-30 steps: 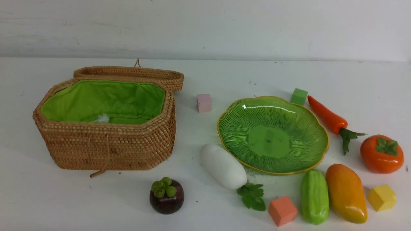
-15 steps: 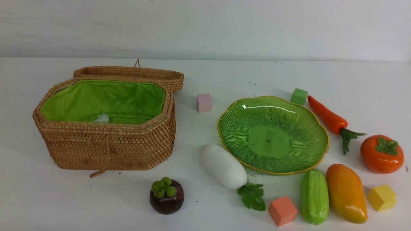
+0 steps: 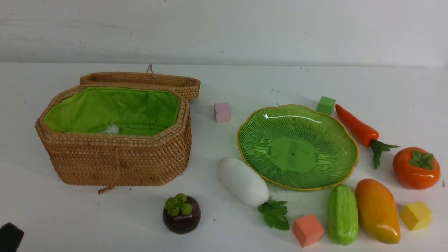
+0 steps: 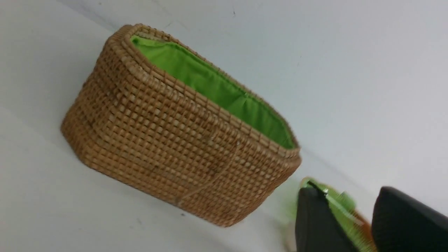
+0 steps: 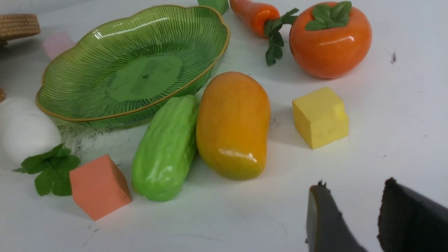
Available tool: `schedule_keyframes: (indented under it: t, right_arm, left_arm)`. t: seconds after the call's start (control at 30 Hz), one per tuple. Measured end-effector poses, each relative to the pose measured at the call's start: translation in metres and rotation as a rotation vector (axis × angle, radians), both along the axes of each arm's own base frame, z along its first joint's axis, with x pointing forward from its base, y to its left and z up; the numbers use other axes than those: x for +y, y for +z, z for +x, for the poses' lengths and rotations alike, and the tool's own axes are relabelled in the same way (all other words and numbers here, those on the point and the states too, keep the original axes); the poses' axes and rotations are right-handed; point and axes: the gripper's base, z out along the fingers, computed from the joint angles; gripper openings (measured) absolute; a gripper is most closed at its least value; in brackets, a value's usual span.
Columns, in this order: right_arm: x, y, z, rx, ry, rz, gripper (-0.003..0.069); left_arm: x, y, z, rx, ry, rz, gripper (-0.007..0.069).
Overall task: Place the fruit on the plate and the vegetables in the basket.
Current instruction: Grab a mangosteen with your left arm and put it on the plate on the right
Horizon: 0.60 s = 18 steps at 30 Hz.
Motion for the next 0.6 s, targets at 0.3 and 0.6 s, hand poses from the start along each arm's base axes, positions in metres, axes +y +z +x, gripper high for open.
schedule_keyframes:
  t: [0.3, 0.6]
  right_arm:
    - [-0.003, 0.002, 0.002, -0.048, -0.015, -0.068, 0.0240]
    - [0.002, 0.016, 0.005, -0.192, -0.080, 0.452, 0.0240]
  left_arm:
    - [-0.002, 0.017, -0.003, 0.000, -0.040, -0.231, 0.0155]
    - [-0.016, 0.088, -0.030, -0.075, -0.222, 0.035, -0.0013]
